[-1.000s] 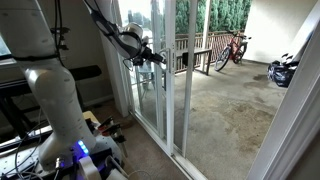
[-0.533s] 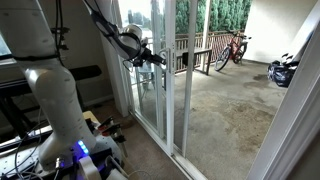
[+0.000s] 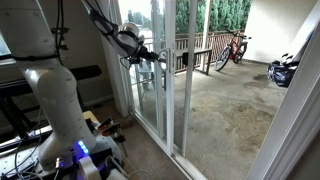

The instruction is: Close the door

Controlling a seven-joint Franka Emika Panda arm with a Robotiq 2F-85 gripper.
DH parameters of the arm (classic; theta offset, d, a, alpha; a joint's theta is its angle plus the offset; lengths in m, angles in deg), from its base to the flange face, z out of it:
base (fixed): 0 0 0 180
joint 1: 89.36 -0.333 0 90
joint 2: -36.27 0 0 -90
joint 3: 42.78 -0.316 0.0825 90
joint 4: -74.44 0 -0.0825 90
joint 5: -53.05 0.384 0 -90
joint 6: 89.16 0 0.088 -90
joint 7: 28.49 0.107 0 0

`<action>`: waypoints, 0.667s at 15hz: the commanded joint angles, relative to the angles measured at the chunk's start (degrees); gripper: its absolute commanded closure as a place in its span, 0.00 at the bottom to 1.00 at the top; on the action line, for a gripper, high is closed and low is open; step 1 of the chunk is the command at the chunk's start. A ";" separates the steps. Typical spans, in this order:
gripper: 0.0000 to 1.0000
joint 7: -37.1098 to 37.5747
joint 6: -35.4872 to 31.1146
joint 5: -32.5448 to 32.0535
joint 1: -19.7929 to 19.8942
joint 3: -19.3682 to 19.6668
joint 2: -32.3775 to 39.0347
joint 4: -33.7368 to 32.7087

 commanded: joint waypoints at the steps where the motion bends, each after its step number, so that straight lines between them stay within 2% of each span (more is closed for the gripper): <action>1: 0.00 2.49 1.62 -2.31 -0.22 -0.23 -1.32 -0.20; 6: 0.00 4.83 6.39 -5.11 0.35 0.46 -1.02 -0.52; 10: 0.00 5.71 6.09 -5.40 0.45 0.62 -1.07 -0.30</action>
